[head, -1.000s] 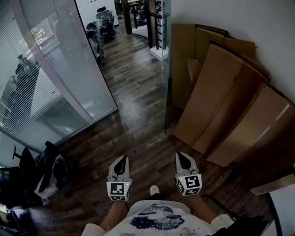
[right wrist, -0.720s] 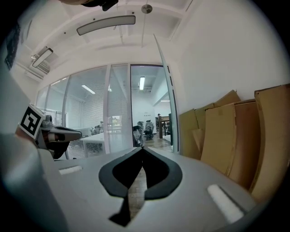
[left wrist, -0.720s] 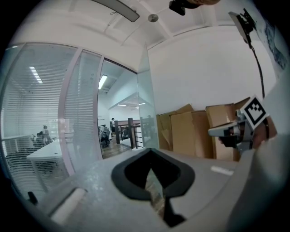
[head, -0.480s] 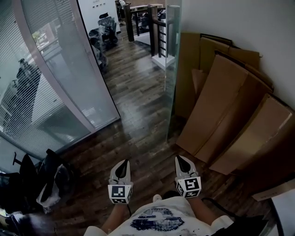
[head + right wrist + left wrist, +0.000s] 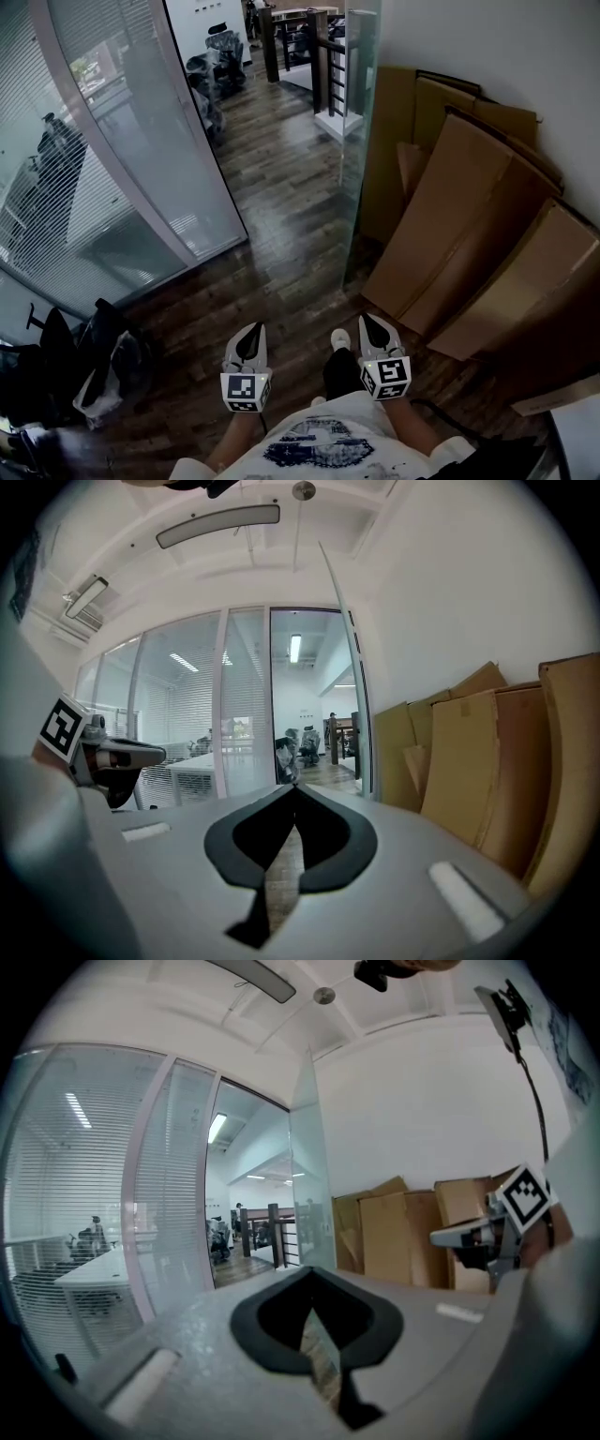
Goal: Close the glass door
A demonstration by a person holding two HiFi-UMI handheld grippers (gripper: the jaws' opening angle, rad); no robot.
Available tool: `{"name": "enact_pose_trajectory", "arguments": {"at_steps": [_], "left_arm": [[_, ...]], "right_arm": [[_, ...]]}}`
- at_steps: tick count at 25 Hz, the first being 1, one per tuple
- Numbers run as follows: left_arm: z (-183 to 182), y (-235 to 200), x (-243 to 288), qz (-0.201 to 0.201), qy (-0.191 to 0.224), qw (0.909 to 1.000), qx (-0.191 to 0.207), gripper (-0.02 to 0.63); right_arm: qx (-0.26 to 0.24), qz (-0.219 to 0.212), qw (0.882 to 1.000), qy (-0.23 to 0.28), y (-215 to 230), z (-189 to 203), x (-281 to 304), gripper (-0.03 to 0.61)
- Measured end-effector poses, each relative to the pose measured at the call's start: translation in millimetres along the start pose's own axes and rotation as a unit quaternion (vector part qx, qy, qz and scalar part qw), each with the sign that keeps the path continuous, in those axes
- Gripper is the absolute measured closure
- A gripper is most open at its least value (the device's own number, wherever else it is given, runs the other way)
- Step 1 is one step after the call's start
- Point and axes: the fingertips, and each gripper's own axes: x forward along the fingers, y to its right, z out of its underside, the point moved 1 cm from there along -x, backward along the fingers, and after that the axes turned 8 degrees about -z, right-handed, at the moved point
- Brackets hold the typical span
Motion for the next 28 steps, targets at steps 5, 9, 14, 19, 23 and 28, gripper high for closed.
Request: {"name": "enact_pose_trajectory", "arguments": {"at_steps": [5,9,14,19,23,28], "left_arm": [[12,-6,17,-0.016,-0.005,0.9999,-0.003,0.614],[2,-5,30,-0.019,0.001,0.9998,-0.002,0.614],[-3,-11,57,-0.016,-0.004,0.9999,-0.005,0.614],[-6,-15,88,-0.009,-0.010,0.9999,0.002,0.614],[-16,-12,118,-0.011,-0.018,0.9998,0.004,0.614],[-23,-11,154,-0.014,-0.023,0.9996,0.003,0.614]], "right_arm": [[-0.001,-0.019,1.000,0.000,11,2,23,0.571],[-0.006,-0.021,1.000,0.005,23,-8,38,0.571],[-0.004,-0.020,1.000,0.013,37,-20,65,0.571],[0.002,-0.012,1.000,0.016,58,-26,88,0.571],[0.012,-0.010,1.000,0.013,85,-31,107,0.571],[0.018,-0.008,1.000,0.009,116,-38,132,0.571]]}}
